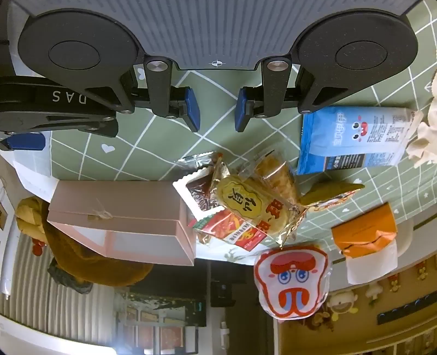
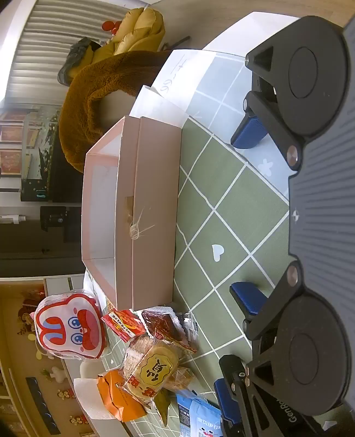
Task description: Organize snacks
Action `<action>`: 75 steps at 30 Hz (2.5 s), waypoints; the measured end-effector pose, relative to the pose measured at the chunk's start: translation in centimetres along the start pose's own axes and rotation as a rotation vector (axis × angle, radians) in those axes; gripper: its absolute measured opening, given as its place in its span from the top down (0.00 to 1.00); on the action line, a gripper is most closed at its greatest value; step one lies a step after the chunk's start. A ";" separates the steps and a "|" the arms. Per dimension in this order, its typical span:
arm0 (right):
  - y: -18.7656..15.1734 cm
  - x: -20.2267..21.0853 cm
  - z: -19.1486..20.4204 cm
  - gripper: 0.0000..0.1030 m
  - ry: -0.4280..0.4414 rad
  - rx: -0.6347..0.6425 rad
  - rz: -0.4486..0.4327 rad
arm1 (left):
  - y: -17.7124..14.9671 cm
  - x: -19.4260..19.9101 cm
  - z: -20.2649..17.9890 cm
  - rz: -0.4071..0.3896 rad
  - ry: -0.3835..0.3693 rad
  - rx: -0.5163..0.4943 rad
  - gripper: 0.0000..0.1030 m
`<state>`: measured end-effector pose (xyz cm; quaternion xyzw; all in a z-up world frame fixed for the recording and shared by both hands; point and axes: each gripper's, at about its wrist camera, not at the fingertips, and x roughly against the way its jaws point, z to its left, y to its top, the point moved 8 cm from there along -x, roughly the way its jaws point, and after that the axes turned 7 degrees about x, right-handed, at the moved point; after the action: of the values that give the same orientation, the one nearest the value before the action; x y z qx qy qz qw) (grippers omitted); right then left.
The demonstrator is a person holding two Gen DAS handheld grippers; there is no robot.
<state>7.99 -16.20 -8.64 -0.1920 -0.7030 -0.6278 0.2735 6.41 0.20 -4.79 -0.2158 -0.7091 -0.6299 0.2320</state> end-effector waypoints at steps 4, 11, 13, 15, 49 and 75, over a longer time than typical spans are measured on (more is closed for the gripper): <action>0.0 0.0 0.0 0.00 0.000 -0.001 0.000 | 0.0 0.0 0.3 -0.002 0.004 -0.005 0.68; 0.0 0.0 0.0 0.00 0.000 -0.001 -0.001 | 0.0 0.0 0.1 -0.003 0.013 -0.018 0.68; 0.0 0.0 0.0 0.00 0.000 0.000 -0.001 | 0.0 0.0 0.0 -0.003 0.014 -0.020 0.68; 0.0 0.0 0.0 0.00 0.000 0.000 -0.001 | 0.0 0.0 0.0 -0.004 0.018 -0.024 0.68; 0.0 0.0 0.0 0.00 0.000 0.000 0.000 | 0.0 0.0 -0.2 -0.003 0.015 -0.020 0.68; 0.1 0.0 0.1 0.00 0.000 0.000 0.000 | -0.1 0.0 -0.2 -0.004 0.015 -0.020 0.68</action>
<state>8.03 -16.13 -8.58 -0.1918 -0.7031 -0.6278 0.2734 6.37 -0.05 -4.80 -0.2121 -0.7013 -0.6391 0.2341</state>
